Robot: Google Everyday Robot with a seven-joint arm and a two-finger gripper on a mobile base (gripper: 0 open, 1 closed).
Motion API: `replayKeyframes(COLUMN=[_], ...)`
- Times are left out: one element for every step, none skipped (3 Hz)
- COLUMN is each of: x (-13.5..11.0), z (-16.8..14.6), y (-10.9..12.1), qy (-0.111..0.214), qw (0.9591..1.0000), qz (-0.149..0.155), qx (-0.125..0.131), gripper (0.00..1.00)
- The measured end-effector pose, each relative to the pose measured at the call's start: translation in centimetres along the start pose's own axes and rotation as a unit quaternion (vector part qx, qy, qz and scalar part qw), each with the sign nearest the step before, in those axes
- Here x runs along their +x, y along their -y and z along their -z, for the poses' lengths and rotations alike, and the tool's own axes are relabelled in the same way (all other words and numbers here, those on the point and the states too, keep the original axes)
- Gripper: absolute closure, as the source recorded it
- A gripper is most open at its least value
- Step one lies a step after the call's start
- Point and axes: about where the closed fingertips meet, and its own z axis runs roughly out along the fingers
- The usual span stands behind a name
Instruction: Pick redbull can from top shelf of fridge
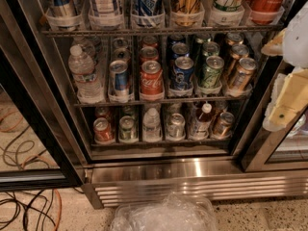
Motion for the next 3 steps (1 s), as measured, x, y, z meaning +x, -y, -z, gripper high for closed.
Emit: replayKeyframes(x=[0.0,-0.6,-1.8], z=[0.0,0.0,-0.8], y=[0.0,0.3,1.0], qy=[0.000,0.024,0.093], qw=[1.0000,0.9996,0.9925], qz=[0.000,-0.017,-0.079], qx=[0.000,0.000,-0.008], gripper=[0.00,0.00,0.00])
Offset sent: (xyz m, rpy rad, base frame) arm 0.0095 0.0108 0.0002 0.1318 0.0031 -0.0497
